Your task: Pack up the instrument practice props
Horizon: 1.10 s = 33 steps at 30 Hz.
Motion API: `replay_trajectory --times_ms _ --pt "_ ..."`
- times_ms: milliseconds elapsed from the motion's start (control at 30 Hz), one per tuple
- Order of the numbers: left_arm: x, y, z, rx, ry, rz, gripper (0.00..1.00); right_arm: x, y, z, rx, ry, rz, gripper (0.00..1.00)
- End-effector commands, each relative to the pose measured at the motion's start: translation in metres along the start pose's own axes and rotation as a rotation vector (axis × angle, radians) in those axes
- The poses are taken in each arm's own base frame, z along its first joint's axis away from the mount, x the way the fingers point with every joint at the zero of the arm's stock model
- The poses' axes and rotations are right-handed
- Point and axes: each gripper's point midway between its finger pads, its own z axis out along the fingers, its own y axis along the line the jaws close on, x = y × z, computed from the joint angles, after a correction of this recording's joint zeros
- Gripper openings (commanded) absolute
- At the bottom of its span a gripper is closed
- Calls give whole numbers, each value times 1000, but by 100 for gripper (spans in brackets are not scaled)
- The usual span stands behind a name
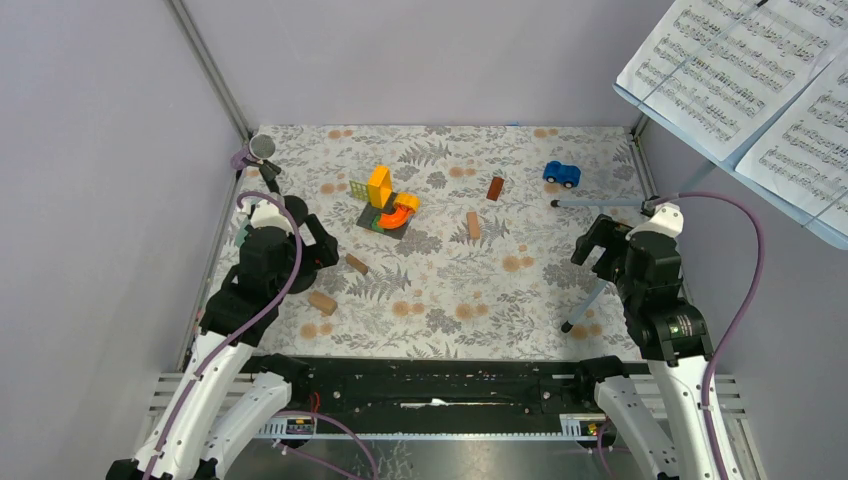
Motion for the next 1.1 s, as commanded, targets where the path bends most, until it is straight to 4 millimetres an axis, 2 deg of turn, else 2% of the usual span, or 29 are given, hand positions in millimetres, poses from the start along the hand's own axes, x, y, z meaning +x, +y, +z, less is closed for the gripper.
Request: replay_trajectory --times_ms 0,333,467,633,833,967,1067 --pt "-13 -1 0 -3 -46 -7 99 -12 1 -2 21 -29 44 100" --pt "-5 0 9 -23 -2 -2 99 -3 8 5 14 23 103 100" --pt "-2 -2 11 -17 15 3 99 -4 2 9 62 32 110 100" --pt "-2 -5 10 11 5 4 99 -32 -13 10 166 -82 142 100" --pt "0 -8 12 25 17 10 99 -78 -46 0 379 -285 177 100" --pt "0 -11 11 49 16 15 99 -99 -64 -8 487 -414 202 100" --pt "0 -12 9 55 10 14 99 -117 -66 -9 490 -539 220 100"
